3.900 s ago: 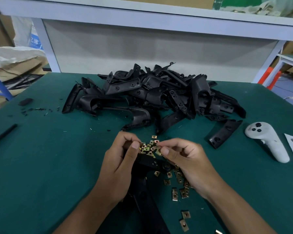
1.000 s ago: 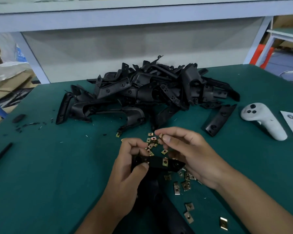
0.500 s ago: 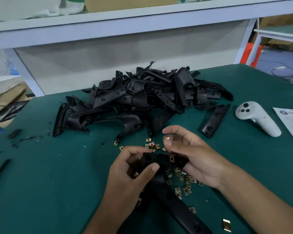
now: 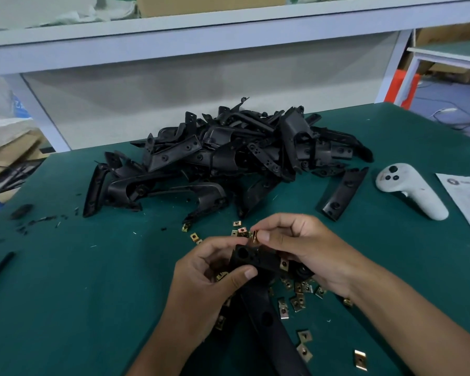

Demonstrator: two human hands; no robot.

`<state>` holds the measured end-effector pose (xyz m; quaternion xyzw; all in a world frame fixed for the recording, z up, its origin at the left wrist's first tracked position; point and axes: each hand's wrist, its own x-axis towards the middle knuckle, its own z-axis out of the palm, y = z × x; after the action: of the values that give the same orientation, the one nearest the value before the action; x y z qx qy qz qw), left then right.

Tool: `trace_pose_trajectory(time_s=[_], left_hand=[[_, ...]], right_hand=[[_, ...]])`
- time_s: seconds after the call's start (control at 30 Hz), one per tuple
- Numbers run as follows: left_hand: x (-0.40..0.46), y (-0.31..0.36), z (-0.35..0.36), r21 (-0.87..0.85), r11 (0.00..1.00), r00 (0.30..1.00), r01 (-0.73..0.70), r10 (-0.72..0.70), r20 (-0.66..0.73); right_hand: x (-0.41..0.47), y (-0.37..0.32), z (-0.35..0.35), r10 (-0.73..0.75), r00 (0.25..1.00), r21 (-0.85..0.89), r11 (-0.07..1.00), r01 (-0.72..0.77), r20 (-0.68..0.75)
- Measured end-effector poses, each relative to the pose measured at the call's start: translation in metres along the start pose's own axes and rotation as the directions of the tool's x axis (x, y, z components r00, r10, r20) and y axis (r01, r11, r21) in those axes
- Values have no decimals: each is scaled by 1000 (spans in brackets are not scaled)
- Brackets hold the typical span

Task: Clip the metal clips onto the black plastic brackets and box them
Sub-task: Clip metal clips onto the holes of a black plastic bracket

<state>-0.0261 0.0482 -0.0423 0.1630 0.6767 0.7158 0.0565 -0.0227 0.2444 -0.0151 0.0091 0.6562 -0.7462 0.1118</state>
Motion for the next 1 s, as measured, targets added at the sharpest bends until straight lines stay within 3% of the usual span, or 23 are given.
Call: trace_pose_trajectory(time_s=[0.87,1.0], left_hand=[[-2,-13,-3,122,992,997,-33,41,-61],[-1,-15,-2,90,995,996,-31,38,-79]], right_hand=[[-1,1,-2,6,999,-116,993,-2,35],[-1,0,-3,-55,997,-147,987,64,59]])
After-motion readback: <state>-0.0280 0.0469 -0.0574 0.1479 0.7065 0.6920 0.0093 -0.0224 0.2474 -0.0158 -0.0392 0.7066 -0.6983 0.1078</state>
